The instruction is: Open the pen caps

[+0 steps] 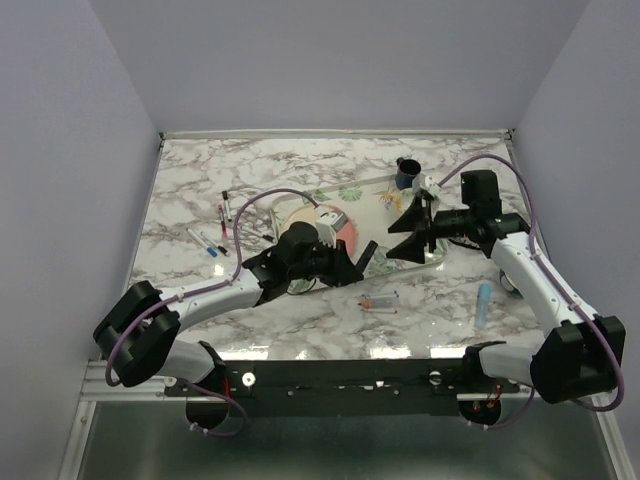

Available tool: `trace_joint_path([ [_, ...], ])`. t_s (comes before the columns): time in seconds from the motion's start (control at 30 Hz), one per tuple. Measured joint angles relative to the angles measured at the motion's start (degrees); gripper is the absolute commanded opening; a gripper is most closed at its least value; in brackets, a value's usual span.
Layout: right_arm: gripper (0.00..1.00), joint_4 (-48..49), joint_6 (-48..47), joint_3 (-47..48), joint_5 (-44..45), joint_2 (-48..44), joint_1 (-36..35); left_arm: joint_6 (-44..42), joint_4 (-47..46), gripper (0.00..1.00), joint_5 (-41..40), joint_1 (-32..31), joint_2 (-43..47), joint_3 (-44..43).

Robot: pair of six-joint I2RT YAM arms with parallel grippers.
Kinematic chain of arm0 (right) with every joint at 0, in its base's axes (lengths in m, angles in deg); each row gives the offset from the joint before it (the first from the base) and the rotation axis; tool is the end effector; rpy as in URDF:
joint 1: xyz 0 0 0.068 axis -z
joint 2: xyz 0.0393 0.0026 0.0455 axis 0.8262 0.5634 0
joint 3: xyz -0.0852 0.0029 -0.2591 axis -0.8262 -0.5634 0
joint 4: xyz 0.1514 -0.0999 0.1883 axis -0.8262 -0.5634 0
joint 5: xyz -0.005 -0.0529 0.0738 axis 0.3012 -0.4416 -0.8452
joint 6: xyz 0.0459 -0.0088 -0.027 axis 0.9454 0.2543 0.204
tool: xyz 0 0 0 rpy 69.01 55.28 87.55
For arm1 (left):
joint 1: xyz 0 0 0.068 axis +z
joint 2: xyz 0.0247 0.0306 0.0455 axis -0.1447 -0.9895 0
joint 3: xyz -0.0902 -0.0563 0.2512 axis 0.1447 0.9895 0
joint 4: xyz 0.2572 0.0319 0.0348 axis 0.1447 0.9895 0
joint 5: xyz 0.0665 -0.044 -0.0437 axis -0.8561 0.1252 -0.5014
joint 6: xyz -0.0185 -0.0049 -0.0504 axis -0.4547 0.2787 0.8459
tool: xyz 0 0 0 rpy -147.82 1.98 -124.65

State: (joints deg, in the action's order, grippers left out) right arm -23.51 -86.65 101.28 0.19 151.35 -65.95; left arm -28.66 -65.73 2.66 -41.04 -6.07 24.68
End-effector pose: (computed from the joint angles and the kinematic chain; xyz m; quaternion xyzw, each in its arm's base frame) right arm 0.2480 0.0783 0.2994 -0.4386 0.6592 0.4625 0.3991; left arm 0.1863 -0.2312 0.2284 0.1537 0.8247 -0.4460 0.3120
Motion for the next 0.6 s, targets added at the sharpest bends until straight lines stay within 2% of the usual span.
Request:
trace_joint_path([
  [0.1, 0.85, -4.9, -14.9, -1.4, -0.9, -2.5, -1.0, 0.2, -1.6, 0.00, 8.2, 2.1, 0.4, 1.1],
  [0.17, 0.85, -7.7, -26.5, -5.4, -0.5, -7.4, -2.4, 0.4, -2.1, 0.00, 12.0, 2.8, 0.4, 1.9],
  [0.3, 0.86, -11.3, -40.9, -9.9, 1.5, -13.7, -5.6, 0.9, -2.1, 0.00, 17.4, 2.9, 0.2, 2.7],
  [0.47, 0.85, -12.1, -51.7, -12.2, 8.7, -13.9, -10.3, 2.5, -3.1, 0.00, 23.0, 2.9, -3.3, 2.6],
  [0.6, 0.83, -11.6, -55.3, -14.6, 15.1, -13.8, -16.2, 3.6, -3.0, 0.00, 25.9, 2.9, -6.0, 1.9],
])
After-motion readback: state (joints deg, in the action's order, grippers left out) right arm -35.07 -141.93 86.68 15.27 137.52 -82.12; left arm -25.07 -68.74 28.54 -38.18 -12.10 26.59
